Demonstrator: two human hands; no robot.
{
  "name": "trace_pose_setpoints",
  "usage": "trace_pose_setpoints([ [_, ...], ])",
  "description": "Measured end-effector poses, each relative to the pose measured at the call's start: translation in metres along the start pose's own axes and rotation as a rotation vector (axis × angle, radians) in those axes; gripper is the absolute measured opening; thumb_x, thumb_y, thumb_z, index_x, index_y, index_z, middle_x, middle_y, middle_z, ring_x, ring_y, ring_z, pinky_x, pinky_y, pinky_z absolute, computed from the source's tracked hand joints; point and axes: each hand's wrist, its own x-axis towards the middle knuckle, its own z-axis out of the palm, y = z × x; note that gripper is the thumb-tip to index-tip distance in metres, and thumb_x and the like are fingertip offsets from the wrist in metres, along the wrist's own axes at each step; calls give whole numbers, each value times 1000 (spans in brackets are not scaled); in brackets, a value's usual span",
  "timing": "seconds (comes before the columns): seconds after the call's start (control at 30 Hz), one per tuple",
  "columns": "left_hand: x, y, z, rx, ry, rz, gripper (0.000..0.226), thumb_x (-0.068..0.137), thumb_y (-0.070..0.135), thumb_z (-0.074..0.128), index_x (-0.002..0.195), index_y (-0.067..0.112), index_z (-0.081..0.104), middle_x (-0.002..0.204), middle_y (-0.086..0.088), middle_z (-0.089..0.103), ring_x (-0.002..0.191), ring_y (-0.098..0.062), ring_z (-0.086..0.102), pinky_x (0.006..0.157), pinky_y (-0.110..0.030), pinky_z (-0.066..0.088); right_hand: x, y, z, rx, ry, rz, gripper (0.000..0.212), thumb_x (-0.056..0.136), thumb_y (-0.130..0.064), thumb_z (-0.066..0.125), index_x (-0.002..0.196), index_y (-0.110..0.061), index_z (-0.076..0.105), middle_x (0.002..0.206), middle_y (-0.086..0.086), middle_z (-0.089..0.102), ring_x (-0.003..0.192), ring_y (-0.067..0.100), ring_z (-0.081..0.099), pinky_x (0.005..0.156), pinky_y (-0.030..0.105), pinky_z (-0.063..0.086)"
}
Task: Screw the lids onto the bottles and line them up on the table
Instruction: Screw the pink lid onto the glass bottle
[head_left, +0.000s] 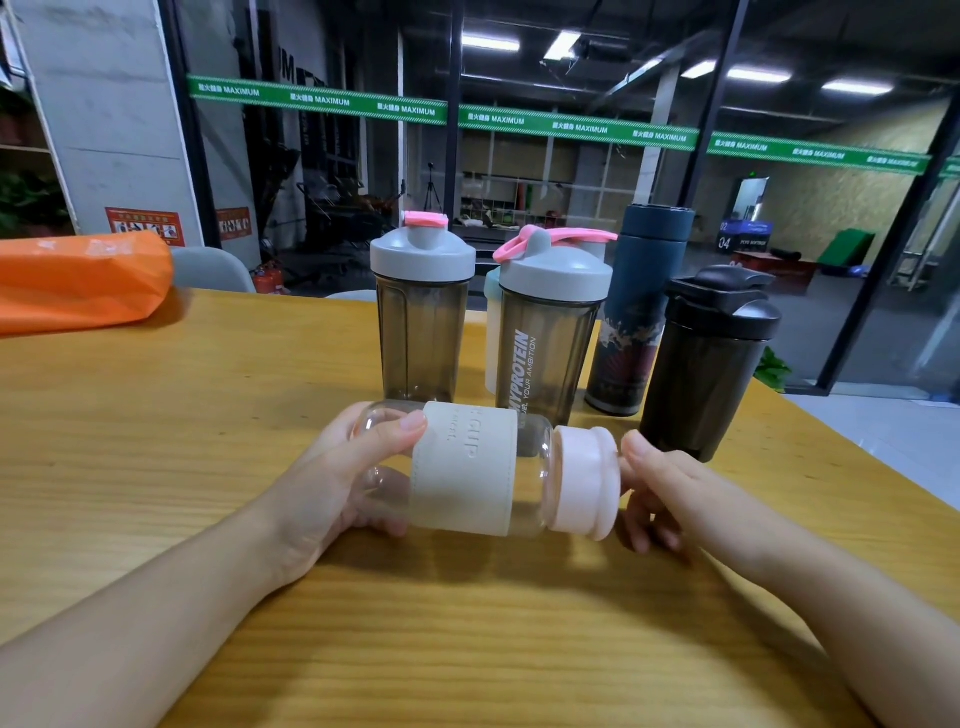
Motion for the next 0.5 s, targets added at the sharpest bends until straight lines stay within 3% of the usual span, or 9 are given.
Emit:
trace_pose_setpoints([
  [0.03, 0, 0, 0, -2, 5, -1, 70, 48, 49, 73, 106, 13, 57, 77, 1, 69, 56, -20, 62, 46, -32, 47, 1, 3, 0, 23, 11, -12, 67, 86, -71, 20, 101, -23, 65, 58, -25, 62, 43, -1, 48, 52, 21, 35],
  [0.1, 0, -1, -1, -10, 16, 2, 72, 48, 49, 73, 108, 12, 57, 77, 1, 69, 55, -20, 61, 46, -32, 47, 2, 8, 2, 102, 50, -71, 73, 68, -83, 45, 123, -35, 49, 88, -20, 65, 59, 2, 60, 55, 20, 42],
  [0.13, 1, -1, 0, -13, 21, 3, 72, 48, 49, 73, 108, 12, 57, 77, 1, 69, 54, -20, 61, 45, -32, 47, 4, 12, 2, 127, 60, -109, 87, 55, -83, 59, 129, -43, 39, 106, -16, 60, 70, 6, 65, 60, 21, 45],
  [0.2, 1, 0, 0, -18, 25, 2, 72, 49, 50, 73, 109, 13, 57, 77, 1, 68, 55, -20, 61, 46, -32, 46, 5, 17, 1, 102, 30, -181, 98, 50, -68, 78, 132, -58, 26, 128, -15, 46, 89, 15, 67, 70, 25, 51],
  [0.27, 1, 0, 0, -22, 25, 1, 71, 49, 50, 73, 108, 14, 57, 77, 0, 68, 56, -20, 60, 46, -32, 46, 5, 18, 1, 60, 0, -242, 98, 58, -42, 85, 129, -66, 22, 136, -18, 38, 97, 19, 66, 74, 28, 52],
  [0.37, 1, 0, 0, -21, 22, 0, 69, 50, 50, 73, 106, 14, 57, 76, 1, 68, 56, -20, 59, 47, -33, 46, 5, 17, 2, 72, 1, -266, 92, 68, -16, 82, 125, -64, 29, 135, -14, 40, 96, 24, 65, 72, 28, 52],
  [0.5, 1, -1, -1, -17, 16, 2, 69, 50, 50, 73, 106, 13, 57, 77, 0, 68, 55, -20, 60, 48, -33, 46, 3, 16, 1, 86, 26, -262, 81, 66, -22, 82, 122, -60, 36, 127, -13, 48, 93, 27, 65, 69, 30, 53],
])
